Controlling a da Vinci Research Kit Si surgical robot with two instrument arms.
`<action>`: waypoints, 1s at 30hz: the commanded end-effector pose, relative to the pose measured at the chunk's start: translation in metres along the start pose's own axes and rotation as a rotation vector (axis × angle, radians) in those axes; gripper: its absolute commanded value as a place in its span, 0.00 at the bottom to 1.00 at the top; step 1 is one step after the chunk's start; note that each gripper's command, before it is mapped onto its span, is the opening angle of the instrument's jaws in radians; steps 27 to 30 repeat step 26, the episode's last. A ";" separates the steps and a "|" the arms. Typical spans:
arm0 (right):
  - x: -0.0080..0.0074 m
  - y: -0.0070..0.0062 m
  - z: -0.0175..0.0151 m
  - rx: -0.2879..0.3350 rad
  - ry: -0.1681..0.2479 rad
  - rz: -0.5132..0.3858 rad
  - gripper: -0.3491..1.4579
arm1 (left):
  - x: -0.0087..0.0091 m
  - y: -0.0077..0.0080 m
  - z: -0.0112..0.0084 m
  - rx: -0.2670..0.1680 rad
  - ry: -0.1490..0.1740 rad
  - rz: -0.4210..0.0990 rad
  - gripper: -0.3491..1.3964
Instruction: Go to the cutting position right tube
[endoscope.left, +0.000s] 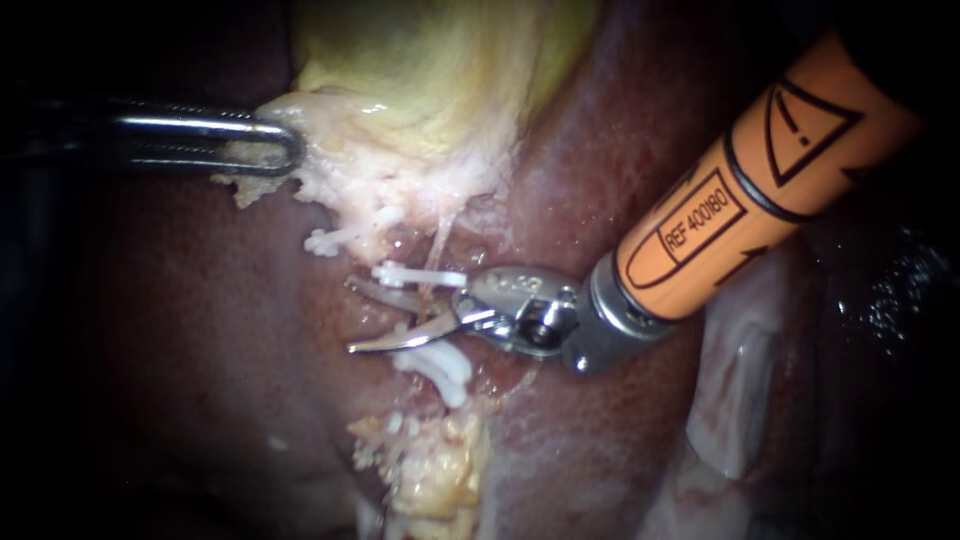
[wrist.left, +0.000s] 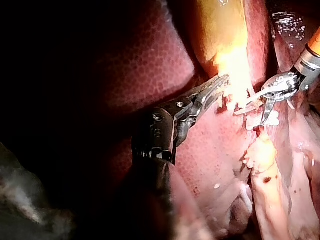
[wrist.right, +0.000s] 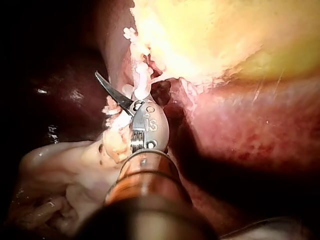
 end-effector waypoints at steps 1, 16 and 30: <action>0.0002 -0.0002 -0.0002 0.003 -0.001 0.000 0.91 | 0.0000 0.0000 0.0000 0.000 0.000 0.000 0.00; 0.0017 -0.0036 -0.0001 0.029 -0.005 0.017 0.91 | -0.0001 0.0000 -0.0001 -0.001 0.000 0.000 0.00; 0.0019 -0.0037 -0.0003 0.033 -0.006 0.018 0.91 | -0.0001 0.0000 -0.0001 -0.001 0.000 0.000 0.00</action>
